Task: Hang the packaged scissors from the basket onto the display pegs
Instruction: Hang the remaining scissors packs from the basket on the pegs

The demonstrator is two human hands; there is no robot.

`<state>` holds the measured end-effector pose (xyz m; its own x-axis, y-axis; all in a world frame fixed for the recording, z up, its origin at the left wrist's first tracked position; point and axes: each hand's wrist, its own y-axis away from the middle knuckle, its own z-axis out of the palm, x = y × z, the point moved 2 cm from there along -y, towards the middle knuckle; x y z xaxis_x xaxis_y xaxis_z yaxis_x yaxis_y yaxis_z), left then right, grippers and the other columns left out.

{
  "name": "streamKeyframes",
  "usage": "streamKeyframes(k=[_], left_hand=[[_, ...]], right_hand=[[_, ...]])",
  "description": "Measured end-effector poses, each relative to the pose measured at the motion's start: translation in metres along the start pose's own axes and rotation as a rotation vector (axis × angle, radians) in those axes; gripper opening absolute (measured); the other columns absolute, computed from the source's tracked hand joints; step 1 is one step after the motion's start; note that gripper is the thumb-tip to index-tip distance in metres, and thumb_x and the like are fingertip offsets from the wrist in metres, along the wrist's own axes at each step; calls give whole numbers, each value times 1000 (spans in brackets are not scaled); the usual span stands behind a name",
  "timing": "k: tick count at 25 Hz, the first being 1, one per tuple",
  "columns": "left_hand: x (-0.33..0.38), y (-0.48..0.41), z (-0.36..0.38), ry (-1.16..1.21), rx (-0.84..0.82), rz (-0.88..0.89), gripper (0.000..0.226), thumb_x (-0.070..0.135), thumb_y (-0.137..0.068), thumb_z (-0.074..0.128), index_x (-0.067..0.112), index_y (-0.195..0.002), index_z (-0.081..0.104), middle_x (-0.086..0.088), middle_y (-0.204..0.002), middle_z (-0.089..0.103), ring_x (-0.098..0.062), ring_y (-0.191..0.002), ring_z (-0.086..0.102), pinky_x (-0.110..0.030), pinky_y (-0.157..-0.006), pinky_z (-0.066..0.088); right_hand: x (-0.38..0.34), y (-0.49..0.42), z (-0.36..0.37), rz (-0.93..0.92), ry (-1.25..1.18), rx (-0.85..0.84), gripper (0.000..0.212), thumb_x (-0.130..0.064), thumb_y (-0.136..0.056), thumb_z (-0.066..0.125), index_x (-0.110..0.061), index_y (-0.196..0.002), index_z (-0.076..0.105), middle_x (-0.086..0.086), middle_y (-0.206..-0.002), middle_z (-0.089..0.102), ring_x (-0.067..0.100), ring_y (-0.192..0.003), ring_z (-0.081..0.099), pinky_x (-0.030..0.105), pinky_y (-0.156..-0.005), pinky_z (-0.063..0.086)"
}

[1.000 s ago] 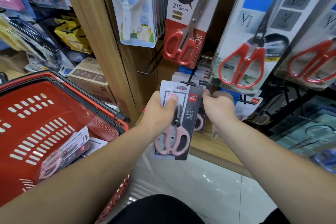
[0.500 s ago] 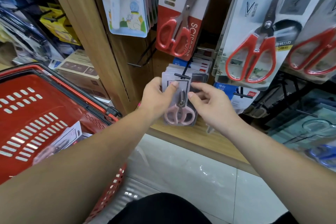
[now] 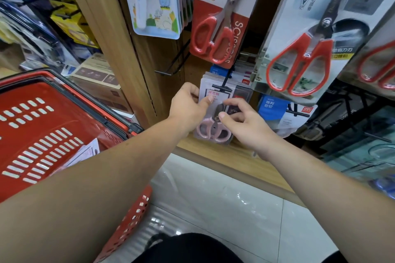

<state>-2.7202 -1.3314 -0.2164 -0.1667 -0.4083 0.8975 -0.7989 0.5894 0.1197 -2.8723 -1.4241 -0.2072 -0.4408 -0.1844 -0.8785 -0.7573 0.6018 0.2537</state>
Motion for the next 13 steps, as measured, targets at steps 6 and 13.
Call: streamKeyframes(k=[6, 13], left_hand=[[0, -5, 5, 54, -29, -57, 26, 29, -99, 73, 18, -117, 58, 0, -101, 68, -15, -91, 67, -23, -70, 53], [16, 59, -77, 146, -24, 65, 23, 10, -98, 72, 18, -119, 65, 0, -104, 73, -14, -90, 77, -34, -81, 65]], right_hand=[[8, -8, -2, -36, 33, 74, 38, -45, -100, 66, -50, -135, 54, -6, -121, 70, 10, -117, 64, 32, -93, 55], [-33, 21, 12, -165, 263, 63, 10, -32, -97, 71, -26, -96, 79, -8, -90, 78, 9, -87, 72, 33, -83, 57]])
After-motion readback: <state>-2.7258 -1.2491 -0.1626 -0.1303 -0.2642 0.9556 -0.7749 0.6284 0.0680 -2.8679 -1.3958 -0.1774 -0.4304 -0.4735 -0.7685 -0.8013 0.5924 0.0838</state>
